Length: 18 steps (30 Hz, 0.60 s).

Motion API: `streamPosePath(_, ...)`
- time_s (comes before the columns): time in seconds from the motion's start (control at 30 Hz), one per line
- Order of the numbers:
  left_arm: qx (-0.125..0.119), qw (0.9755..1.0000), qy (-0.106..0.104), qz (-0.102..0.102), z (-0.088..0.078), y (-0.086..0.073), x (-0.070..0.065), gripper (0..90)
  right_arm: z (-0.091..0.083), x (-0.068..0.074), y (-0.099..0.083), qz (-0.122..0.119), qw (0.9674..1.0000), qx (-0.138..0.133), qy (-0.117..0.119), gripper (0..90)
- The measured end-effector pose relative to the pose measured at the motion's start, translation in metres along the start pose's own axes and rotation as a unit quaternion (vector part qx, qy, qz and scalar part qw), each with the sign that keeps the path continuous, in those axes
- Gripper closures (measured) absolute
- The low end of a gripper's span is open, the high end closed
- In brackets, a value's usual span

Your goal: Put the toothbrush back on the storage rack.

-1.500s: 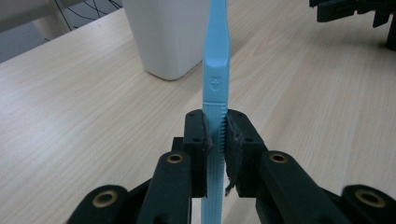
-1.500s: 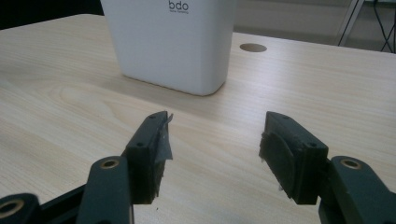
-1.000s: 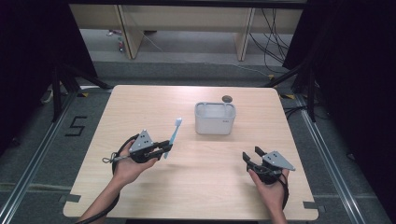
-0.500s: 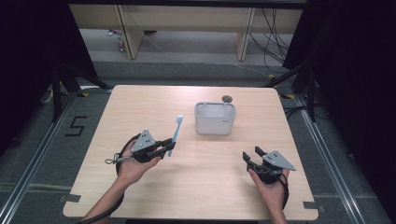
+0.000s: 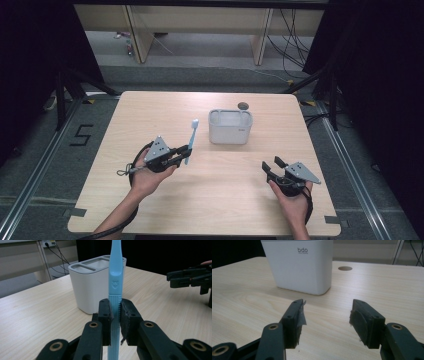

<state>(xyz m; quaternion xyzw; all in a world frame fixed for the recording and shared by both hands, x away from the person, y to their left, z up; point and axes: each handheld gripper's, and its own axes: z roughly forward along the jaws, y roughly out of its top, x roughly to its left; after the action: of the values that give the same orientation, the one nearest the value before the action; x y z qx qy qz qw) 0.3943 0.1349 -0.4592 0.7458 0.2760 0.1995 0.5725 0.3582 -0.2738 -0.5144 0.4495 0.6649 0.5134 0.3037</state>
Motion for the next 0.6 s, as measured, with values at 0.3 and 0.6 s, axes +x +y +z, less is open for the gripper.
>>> streamPosePath(0.3, -0.008, 1.0, -0.003, 0.002, 0.006, 0.003, -0.007, 78.9, -0.003, 0.015, 0.013, 0.0, 0.9996, -0.018, 0.021, 50.5)
streamPosePath(0.6, -0.011, 0.9998, -0.014, 0.007, 0.016, 0.008, -0.02, 78.9, -0.001, 0.028, 0.03, 0.007, 0.9984, -0.04, 0.039, 55.6)
